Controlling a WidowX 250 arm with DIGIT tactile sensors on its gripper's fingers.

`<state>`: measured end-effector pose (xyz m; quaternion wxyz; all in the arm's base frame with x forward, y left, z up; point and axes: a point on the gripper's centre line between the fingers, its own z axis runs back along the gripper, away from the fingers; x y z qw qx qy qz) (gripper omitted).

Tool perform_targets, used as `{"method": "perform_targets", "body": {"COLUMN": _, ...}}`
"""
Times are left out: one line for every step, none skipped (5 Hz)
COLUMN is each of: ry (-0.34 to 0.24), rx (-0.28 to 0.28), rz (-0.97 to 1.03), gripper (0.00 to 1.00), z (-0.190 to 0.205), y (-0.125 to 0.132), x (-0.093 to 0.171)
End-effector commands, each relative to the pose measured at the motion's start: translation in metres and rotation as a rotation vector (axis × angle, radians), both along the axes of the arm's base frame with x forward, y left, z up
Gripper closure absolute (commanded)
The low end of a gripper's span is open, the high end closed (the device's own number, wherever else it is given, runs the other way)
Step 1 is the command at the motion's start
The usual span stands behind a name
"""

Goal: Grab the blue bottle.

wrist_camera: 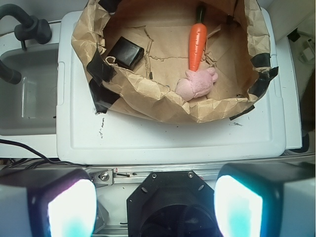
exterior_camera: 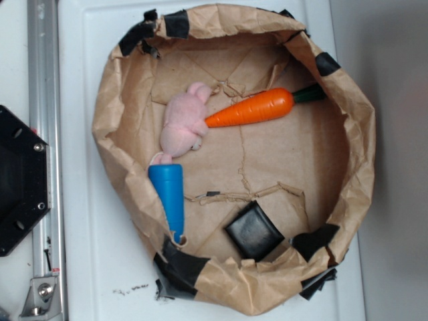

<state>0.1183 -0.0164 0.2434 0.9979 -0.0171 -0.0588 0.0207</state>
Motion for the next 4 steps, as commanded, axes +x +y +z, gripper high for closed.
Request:
{"method": "perform_targets", "body": {"ry": 0.0, "rx": 0.0, "rz": 0.0, "gripper": 0.0, "z": 0.0, "y": 0.0, "x": 0.0}}
{"method": "perform_targets", "body": {"ry": 0.069, "rx": 0.08, "rz": 0.247, "gripper": 0.0, "z": -0.014, "y": 0.014, "x": 0.044}}
{"method": "perform_targets", "body": {"ry": 0.124, "rx": 0.062, "rz": 0.445, "gripper": 0.0, "z": -0.042, "y": 0.031, "x": 0.08}}
{"method": "perform_targets", "body": {"ry": 0.127, "rx": 0.194, "rz": 0.672, "gripper": 0.0, "z": -0.06, "y": 0.042, "x": 0.104}}
